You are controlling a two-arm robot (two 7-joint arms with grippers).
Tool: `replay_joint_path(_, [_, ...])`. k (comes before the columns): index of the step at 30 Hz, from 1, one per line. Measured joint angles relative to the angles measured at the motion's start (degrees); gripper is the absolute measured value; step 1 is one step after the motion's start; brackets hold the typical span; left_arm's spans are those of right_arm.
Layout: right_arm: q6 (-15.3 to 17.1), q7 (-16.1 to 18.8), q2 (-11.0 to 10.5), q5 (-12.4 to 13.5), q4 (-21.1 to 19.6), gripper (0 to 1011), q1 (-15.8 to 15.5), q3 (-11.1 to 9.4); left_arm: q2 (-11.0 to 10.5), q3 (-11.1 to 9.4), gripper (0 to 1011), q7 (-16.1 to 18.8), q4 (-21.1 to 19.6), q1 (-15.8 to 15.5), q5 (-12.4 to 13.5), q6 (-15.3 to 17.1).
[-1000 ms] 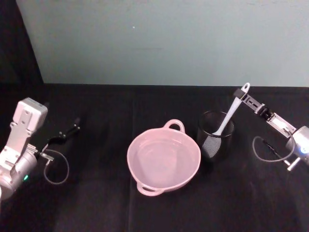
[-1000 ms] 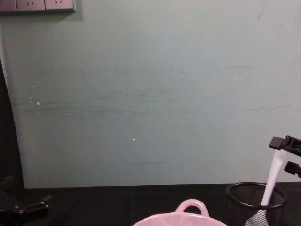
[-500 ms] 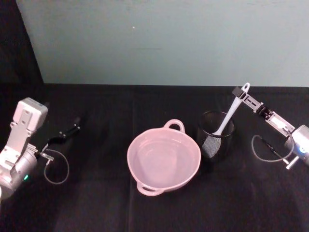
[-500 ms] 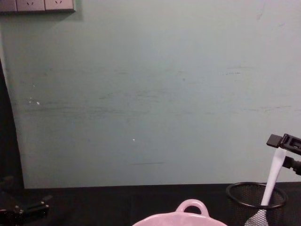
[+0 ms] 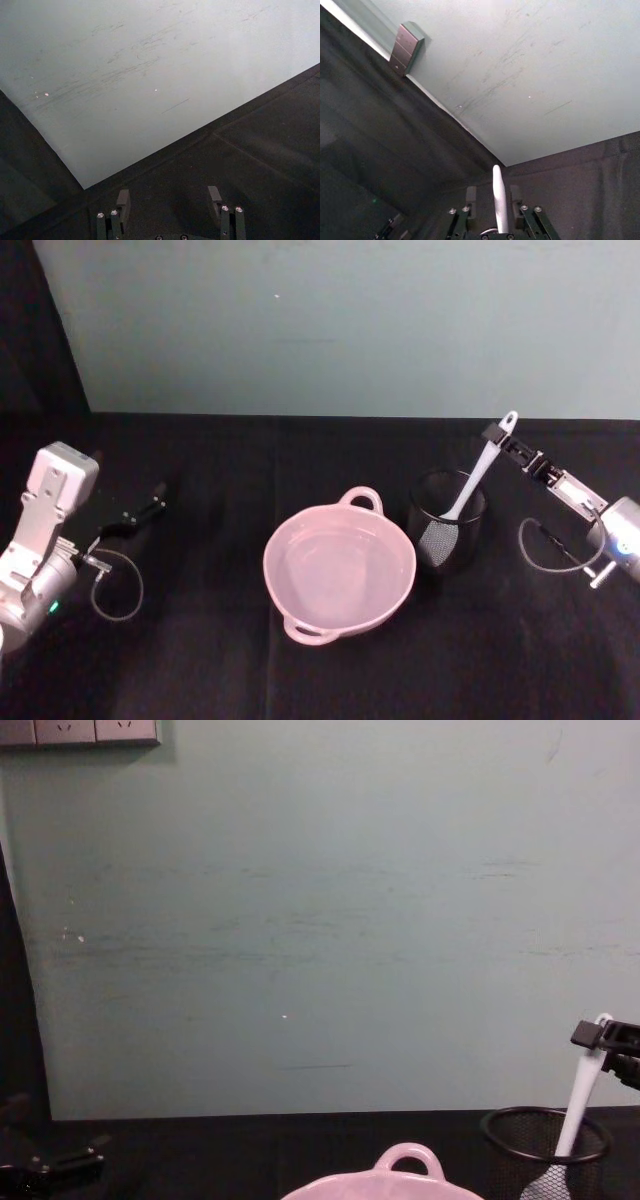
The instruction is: Use the one hand to pick up the spoon and stir the clear water in the bowl.
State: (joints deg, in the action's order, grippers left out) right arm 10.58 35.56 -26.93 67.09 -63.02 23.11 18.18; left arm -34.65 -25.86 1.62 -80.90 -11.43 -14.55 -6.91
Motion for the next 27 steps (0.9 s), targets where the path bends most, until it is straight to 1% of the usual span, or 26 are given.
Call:
replay_joint_path(2, [-0.16,-0.02,-0.03,0.21,0.24,392,0.17,0.26,0.0,0.0,1005,0.0,0.0,0.0,0.0,0.0])
replay_joint_path(3, [-0.22,-0.03,-0.04,0.29,0.29,330,0.21,0.35,0.0,0.0,1005,0.0,0.0,0.0,0.0,0.0])
replay_joint_path(5, [-0.34,-0.06,-0.1,0.47,0.32,285,0.27,0.5,0.0,0.0,1005,0.0,0.0,0.0,0.0,0.0])
replay_joint_path(7, [-0.58,-0.16,-0.27,0.57,0.29,207,0.36,0.8,0.0,0.0,1005,0.0,0.0,0.0,0.0,0.0])
replay_joint_path(9, [-0.95,-0.44,-0.61,0.51,-0.13,153,0.36,1.19,0.0,0.0,1005,0.0,0.0,0.0,0.0,0.0])
replay_joint_path(10, [-1.15,-0.52,-0.78,0.42,-0.39,153,0.36,1.36,0.0,0.0,1005,0.0,0.0,0.0,0.0,0.0])
replay_joint_path(11, [-1.38,-0.65,-0.97,0.22,-0.72,127,0.36,1.52,0.0,0.0,1005,0.0,0.0,0.0,0.0,0.0])
replay_joint_path(18, [-4.09,-2.71,-3.43,-4.09,-5.45,123,-0.28,3.18,0.0,0.0,1005,0.0,0.0,0.0,0.0,0.0])
replay_joint_path(19, [-4.76,-3.37,-4.11,-5.66,-6.84,123,-0.41,3.6,0.0,0.0,1005,0.0,0.0,0.0,0.0,0.0])
replay_joint_path(20, [-5.09,-3.74,-4.5,-6.51,-7.67,123,-0.48,3.83,0.0,0.0,1005,0.0,0.0,0.0,0.0,0.0])
replay_joint_path(21, [-5.64,-4.48,-5.26,-8.29,-9.09,124,-0.49,4.26,0.0,0.0,1005,0.0,0.0,0.0,0.0,0.0])
replay_joint_path(25, [-6.16,-5.43,-6.75,-11.36,-12.26,123,-0.44,4.77,0.0,0.0,1005,0.0,0.0,0.0,0.0,0.0])
replay_joint_path(27, [-5.94,-6.12,-8.08,-13.45,-15.57,123,-0.03,4.78,0.0,0.0,1005,0.0,0.0,0.0,0.0,0.0])
